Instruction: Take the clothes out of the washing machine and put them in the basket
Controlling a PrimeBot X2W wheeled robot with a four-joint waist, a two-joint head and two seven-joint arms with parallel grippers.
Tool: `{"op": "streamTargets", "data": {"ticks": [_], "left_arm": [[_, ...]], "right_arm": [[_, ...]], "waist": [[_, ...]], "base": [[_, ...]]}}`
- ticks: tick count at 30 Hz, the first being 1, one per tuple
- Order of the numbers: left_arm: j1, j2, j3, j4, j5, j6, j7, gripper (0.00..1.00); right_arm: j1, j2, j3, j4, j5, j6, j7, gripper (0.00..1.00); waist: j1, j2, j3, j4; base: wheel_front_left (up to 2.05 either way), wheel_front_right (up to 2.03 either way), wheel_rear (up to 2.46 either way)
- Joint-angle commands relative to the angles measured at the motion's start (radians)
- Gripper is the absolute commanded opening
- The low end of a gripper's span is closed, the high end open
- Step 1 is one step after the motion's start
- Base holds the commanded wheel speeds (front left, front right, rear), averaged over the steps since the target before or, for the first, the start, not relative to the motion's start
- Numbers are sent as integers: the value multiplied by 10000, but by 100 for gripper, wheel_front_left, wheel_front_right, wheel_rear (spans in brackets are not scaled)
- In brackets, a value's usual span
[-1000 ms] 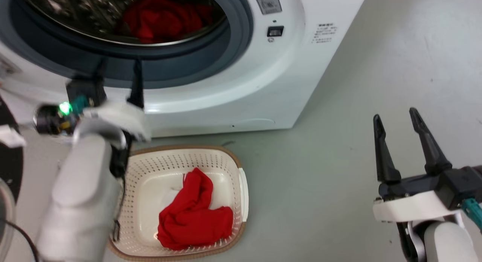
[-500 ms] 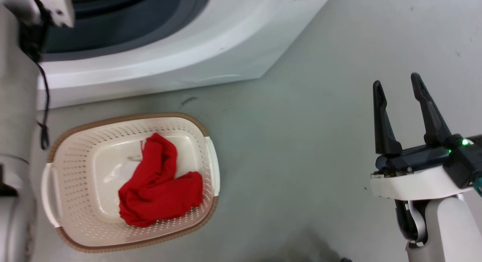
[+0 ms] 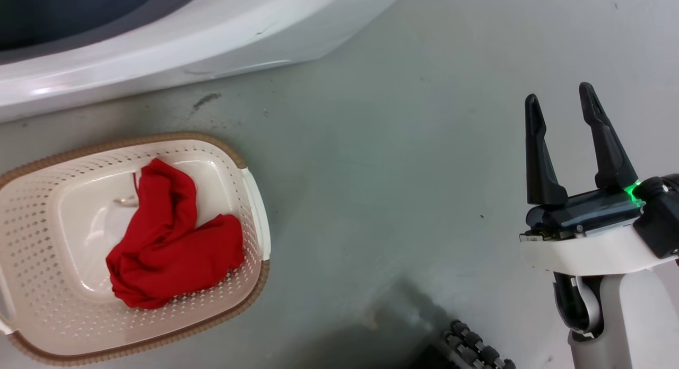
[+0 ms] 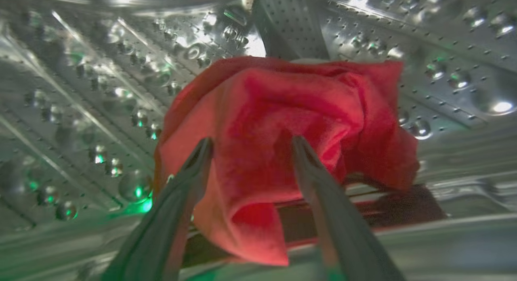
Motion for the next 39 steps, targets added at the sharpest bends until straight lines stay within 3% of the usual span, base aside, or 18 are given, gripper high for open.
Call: {"op": "streamTargets", "data": {"ticks": [1, 15, 16, 17, 27, 39], "left_arm": [[-157, 135, -22, 159, 14, -2, 256, 100], [-460, 399, -337, 492, 85, 184, 419, 100], [-456, 405, -375, 476, 111, 186, 340, 8], [-446, 409, -422, 469, 135, 177, 253, 0], [-76, 140, -516, 408, -83, 161, -1171, 0], [2426, -860, -606, 439, -716, -46, -4416, 0]], "right_arm": [[-169, 18, 33, -49, 66, -7, -24, 100], [-341, 18, -60, -30, 316, -7, -24, 100], [-356, 18, -61, -17, 311, -7, -24, 100], [-362, 18, -56, -10, 301, -7, -24, 100], [-221, 18, -24, 97, 30, -7, -24, 100], [417, 12, -206, 391, -676, -7, -24, 100]], "waist": [[-2, 0, 209, -149], [-2, 0, 613, -281], [-2, 0, 608, -273], [-2, 0, 594, -266], [-2, 0, -122, -60], [-2, 0, -2185, 943]], "base": [[0, 0, 0], [0, 0, 0], [0, 0, 0], [0, 0, 0], [0, 0, 0], [0, 0, 0]]}}
